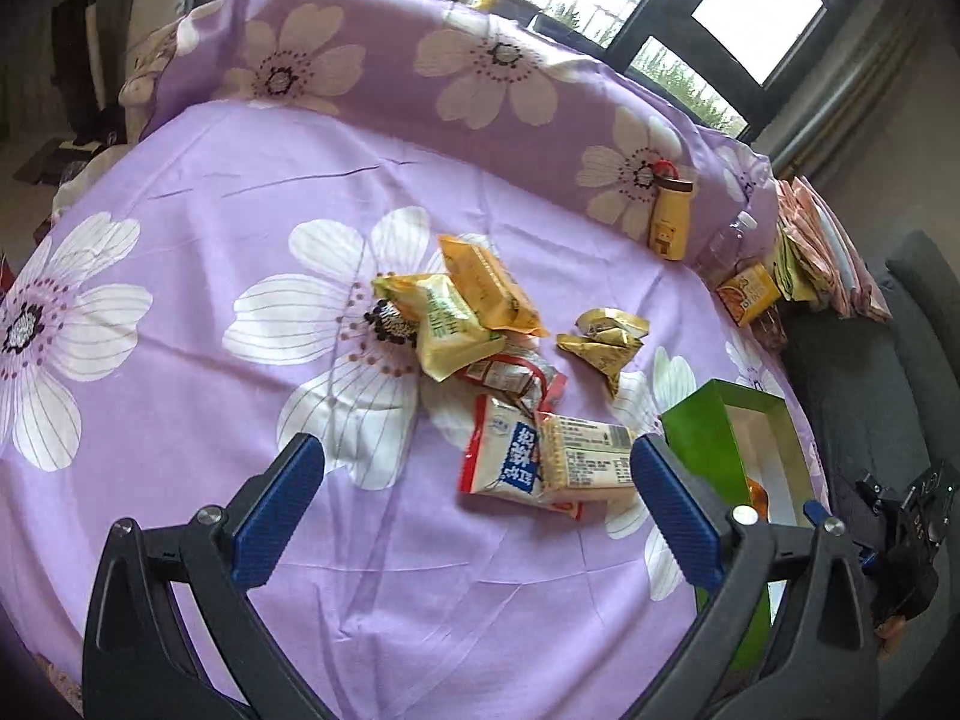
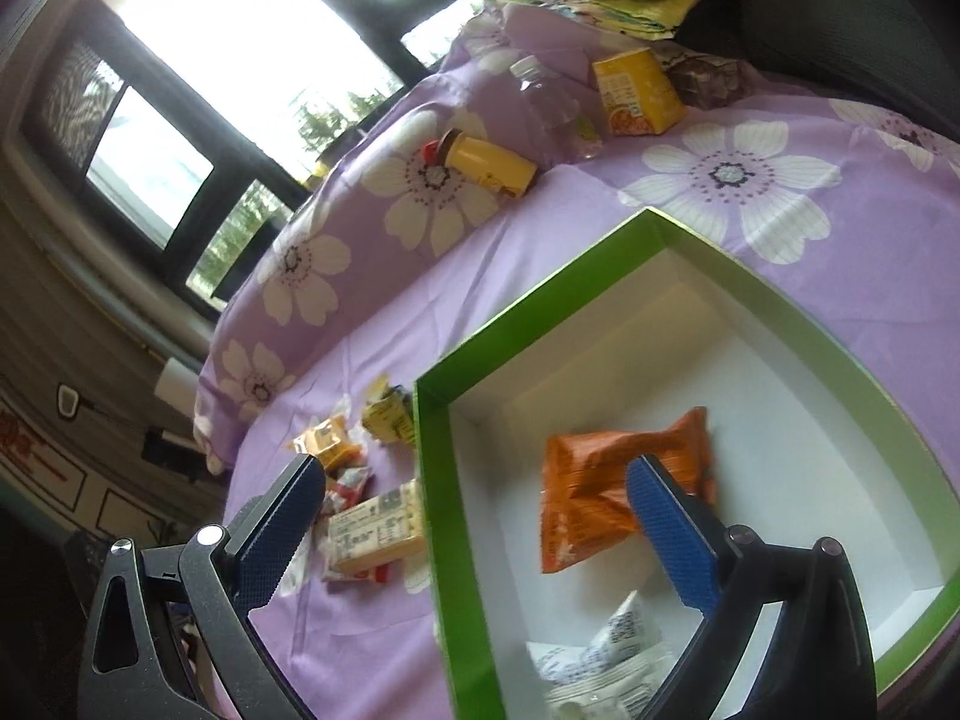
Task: Organize snacks
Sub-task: 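Move the right gripper to the white cracker pack on the bedspread, then close the right gripper on the white cracker pack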
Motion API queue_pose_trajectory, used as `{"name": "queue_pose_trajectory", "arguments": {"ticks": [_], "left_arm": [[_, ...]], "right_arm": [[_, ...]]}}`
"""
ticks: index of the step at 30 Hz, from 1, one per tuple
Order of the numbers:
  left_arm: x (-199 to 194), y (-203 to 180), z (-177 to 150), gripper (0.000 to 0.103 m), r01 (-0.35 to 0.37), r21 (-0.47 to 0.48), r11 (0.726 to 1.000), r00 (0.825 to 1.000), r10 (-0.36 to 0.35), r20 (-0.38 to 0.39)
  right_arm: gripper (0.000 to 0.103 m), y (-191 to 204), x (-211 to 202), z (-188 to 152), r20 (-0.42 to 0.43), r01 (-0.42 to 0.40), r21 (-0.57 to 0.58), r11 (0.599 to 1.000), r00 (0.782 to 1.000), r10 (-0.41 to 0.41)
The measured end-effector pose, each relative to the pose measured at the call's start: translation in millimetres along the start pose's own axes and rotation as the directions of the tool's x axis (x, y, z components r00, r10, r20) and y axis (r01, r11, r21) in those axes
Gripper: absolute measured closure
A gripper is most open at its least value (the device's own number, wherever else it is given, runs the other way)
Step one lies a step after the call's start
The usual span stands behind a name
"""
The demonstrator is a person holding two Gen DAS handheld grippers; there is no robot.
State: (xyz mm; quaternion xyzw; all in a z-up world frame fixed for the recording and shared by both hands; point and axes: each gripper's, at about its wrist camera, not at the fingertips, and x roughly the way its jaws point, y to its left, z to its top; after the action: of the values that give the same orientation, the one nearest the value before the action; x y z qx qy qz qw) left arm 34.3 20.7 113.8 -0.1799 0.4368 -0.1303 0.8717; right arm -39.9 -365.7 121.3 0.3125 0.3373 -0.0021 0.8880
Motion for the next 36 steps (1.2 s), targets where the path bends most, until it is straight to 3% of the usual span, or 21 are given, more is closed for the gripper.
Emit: {"name": "queue_pose_trajectory", "arguments": {"ticks": [6, 8, 11, 14, 20, 25, 28, 30, 31, 36], "left_arm": [[17, -11, 3, 0.002, 0.073, -0.017, 0.997, 0.997, -0.073, -0.039], [27, -21, 3, 0.005, 0.091, 0.011, 0.996, 0.994, -0.090, -0.058], [47, -35, 2, 0.020, 0.105, 0.056, 0.993, 0.990, -0.098, -0.105], [64, -46, 1, 0.022, 0.120, 0.078, 0.990, 0.984, -0.107, -0.144], [95, -54, -2, 0.031, 0.116, 0.087, 0.989, 0.974, -0.096, -0.207], [109, -58, -7, 0.038, 0.117, 0.096, 0.989, 0.967, -0.091, -0.238], [114, -58, -9, 0.046, 0.112, 0.101, 0.989, 0.965, -0.084, -0.248], [117, -57, -10, 0.069, 0.110, 0.097, 0.989, 0.964, -0.083, -0.253], [119, -57, -10, 0.072, 0.108, 0.098, 0.989, 0.963, -0.080, -0.258], [120, -59, -10, 0.072, 0.108, 0.098, 0.989, 0.964, -0.080, -0.254]], "right_arm": [[0.003, 65, 40, -7, -0.176, -0.126, -0.043, 0.991, 0.978, 0.116], [0.003, 84, 59, -11, -0.241, -0.132, -0.065, 0.989, 0.964, 0.112], [0.003, 101, 93, -18, -0.335, -0.139, -0.066, 0.988, 0.936, 0.110], [0.003, 103, 127, -26, -0.414, -0.086, -0.048, 0.995, 0.909, 0.058], [0.004, 108, 161, -32, -0.438, 0.026, -0.127, 0.992, 0.896, -0.080], [0.004, 96, 180, -32, -0.476, 0.074, -0.096, 0.993, 0.872, -0.111], [0.004, 95, 183, -34, -0.457, 0.085, -0.113, 0.990, 0.880, -0.127], [0.004, 97, 185, -35, -0.451, 0.102, -0.139, 0.985, 0.879, -0.155], [0.004, 97, 187, -35, -0.452, 0.109, -0.143, 0.984, 0.877, -0.162], [0.004, 94, 189, -37, -0.450, 0.105, -0.156, 0.982, 0.878, -0.165]]}}
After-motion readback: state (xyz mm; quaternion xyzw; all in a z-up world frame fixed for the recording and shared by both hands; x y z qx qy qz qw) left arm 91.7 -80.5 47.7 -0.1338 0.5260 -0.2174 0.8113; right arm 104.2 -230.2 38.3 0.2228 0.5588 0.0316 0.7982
